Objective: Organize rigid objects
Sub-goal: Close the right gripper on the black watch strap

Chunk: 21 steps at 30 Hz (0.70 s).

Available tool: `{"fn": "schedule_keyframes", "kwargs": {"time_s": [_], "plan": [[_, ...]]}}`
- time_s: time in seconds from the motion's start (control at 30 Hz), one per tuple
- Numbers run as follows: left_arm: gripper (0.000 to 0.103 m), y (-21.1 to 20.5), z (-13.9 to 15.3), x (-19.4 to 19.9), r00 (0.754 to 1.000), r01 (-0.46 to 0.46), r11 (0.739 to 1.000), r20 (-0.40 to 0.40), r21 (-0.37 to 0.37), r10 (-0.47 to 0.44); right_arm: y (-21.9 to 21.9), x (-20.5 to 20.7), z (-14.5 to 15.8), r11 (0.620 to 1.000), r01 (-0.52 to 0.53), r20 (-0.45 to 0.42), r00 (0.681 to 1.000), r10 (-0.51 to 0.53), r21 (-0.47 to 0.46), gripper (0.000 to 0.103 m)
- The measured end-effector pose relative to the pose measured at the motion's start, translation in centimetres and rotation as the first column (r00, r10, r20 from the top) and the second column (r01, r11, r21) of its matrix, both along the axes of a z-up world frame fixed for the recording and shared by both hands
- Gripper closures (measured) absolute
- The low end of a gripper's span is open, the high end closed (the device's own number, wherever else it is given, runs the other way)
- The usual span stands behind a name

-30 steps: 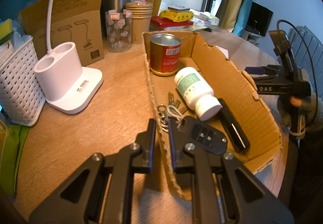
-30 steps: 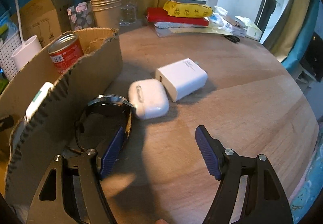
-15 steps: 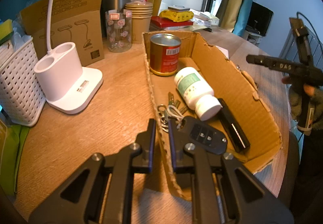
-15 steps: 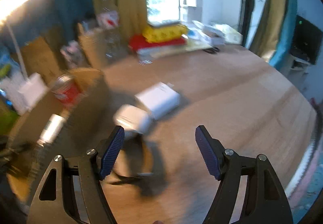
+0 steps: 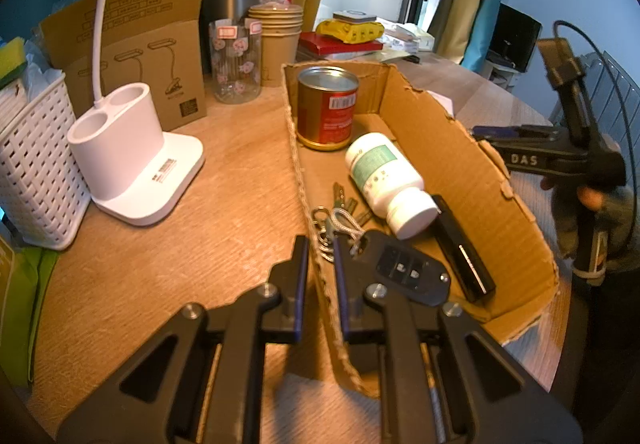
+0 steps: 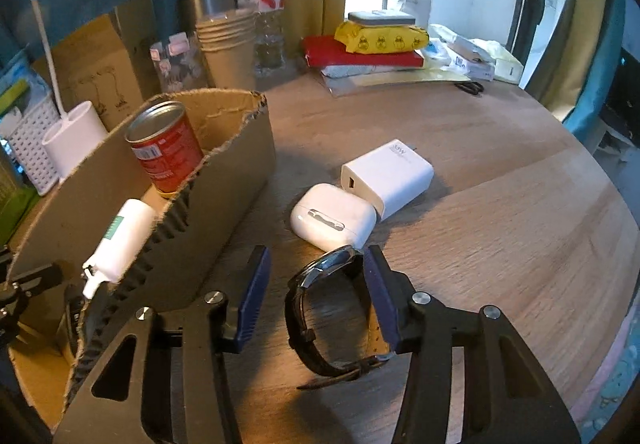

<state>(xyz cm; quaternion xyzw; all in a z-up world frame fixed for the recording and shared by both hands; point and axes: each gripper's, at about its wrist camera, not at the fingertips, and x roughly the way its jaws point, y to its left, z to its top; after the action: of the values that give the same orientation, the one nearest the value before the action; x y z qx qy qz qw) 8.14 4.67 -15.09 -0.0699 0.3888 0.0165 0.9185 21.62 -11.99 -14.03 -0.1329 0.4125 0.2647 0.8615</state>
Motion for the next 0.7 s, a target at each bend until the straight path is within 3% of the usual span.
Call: {"fn": "schedule_keyframes", "kwargs": {"time_s": [0.17, 0.27, 0.3, 0.7], "plan": [[0.089, 0.0, 0.0, 0.0, 1.0, 0.0, 1.0, 0.0, 0.0, 0.0, 0.3, 0.4, -0.2, 1.0, 0.003, 0.011, 1.0, -0.003, 0.01, 0.055], [0.089, 0.0, 0.0, 0.0, 1.0, 0.0, 1.0, 0.0, 0.0, 0.0, 0.1, 0.3, -0.2, 1.0, -0.004, 0.013, 1.0, 0.004, 0.014, 0.081], [0.089, 0.0, 0.0, 0.0, 1.0, 0.0, 1.0, 0.0, 0.0, 0.0, 0.1, 0.2, -0.2, 1.0, -0.012, 0.012, 1.0, 0.012, 0.015, 0.084], [0.089, 0.0, 0.0, 0.0, 1.0, 0.0, 1.0, 0.0, 0.0, 0.0, 0.3, -0.9, -0.7, 0.999, -0.038, 0.026, 0.999, 0.039, -0.025, 0.085]]}}
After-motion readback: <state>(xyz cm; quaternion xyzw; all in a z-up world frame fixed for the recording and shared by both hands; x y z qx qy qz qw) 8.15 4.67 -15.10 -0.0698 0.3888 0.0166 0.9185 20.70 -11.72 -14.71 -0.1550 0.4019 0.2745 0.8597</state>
